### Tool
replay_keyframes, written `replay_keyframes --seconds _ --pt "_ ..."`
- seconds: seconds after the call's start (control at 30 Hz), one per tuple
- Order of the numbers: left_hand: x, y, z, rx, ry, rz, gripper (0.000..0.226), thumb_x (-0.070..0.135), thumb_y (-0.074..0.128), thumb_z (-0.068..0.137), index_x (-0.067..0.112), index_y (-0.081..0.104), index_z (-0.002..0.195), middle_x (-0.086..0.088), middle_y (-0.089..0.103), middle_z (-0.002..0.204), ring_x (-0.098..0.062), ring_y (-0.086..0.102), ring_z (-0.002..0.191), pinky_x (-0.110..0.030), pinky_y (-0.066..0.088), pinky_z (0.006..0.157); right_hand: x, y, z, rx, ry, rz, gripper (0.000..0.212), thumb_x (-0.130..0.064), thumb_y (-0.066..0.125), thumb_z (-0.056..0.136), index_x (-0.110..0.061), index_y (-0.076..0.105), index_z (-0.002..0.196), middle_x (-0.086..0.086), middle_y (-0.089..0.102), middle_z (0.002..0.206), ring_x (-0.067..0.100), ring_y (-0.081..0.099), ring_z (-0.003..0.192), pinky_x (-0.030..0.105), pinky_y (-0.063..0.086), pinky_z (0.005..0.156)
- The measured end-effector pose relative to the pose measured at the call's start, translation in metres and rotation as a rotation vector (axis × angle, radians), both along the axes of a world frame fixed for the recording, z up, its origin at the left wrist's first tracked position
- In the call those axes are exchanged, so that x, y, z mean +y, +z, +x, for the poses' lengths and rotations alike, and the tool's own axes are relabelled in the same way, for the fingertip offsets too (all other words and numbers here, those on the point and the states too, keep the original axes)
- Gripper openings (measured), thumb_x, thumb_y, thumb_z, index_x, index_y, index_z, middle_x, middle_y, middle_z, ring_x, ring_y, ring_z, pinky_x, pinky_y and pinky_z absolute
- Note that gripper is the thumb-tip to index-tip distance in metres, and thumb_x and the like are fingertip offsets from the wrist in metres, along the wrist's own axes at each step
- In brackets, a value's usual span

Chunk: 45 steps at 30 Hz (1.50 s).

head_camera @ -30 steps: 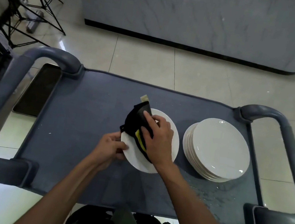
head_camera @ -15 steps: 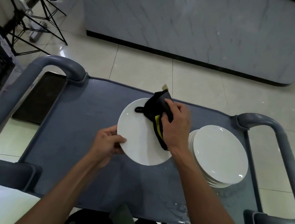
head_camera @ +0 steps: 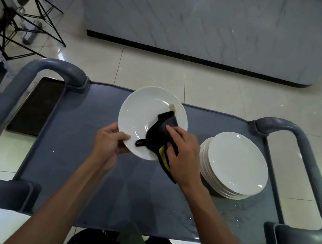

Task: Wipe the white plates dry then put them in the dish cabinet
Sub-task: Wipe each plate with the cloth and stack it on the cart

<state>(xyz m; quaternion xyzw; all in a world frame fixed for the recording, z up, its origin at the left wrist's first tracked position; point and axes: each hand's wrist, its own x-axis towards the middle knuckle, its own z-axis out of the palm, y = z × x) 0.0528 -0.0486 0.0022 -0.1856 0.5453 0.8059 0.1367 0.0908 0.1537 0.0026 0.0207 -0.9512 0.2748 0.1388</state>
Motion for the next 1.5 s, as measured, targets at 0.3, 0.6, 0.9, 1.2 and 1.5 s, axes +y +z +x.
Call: replay_keyframes --seconds 0.3,0.6,0.9,1.2,1.5 --pt "0.005 0.008 -0.004 0.044 -0.013 -0.006 0.042 -0.01 0.054 0.081 0.017 0.076 0.105 -0.012 0.074 0.087 -0.025 0.067 0.065 -0.031 0.056 0.053 -0.028 -0.005 0.02 0.035 0.118 0.012 0.049 -0.015 0.065 0.094 -0.023 0.056 0.141 0.0 0.058 0.136 0.023 0.053 0.118 0.042 0.046 0.095" --pt "0.001 0.007 0.002 0.035 -0.042 -0.044 0.041 -0.014 0.051 0.083 0.001 0.067 0.117 -0.012 0.071 0.094 -0.028 0.066 0.075 -0.044 0.057 0.069 0.015 0.003 0.009 0.076 -0.059 0.013 0.047 0.001 0.065 0.089 -0.017 0.066 0.133 0.005 0.064 0.128 0.032 0.057 0.11 0.051 0.047 0.092" --pt "0.006 0.01 0.012 0.085 -0.158 -0.081 0.04 -0.016 0.053 0.081 0.011 0.073 0.103 -0.006 0.076 0.084 -0.023 0.069 0.067 -0.035 0.058 0.056 0.021 0.032 -0.026 0.116 -0.129 0.013 0.044 0.003 0.057 0.093 -0.017 0.068 0.13 0.006 0.065 0.129 0.034 0.055 0.114 0.052 0.043 0.097" --pt "0.012 0.008 0.024 0.089 -0.235 -0.085 0.04 -0.016 0.055 0.08 0.011 0.074 0.102 -0.011 0.076 0.089 -0.028 0.071 0.074 -0.041 0.059 0.06 -0.014 0.037 -0.035 0.191 0.082 0.027 0.04 -0.01 0.052 0.092 -0.019 0.069 0.128 0.002 0.066 0.128 0.03 0.056 0.114 0.052 0.044 0.095" --pt "0.003 0.007 0.017 0.104 -0.226 -0.087 0.047 -0.016 0.053 0.079 0.014 0.075 0.107 -0.015 0.075 0.095 -0.028 0.07 0.076 -0.046 0.059 0.066 0.0 0.02 0.0 0.144 0.215 0.024 0.048 0.018 0.06 0.074 -0.01 0.077 0.108 0.004 0.07 0.12 0.033 0.059 0.108 0.054 0.047 0.09"
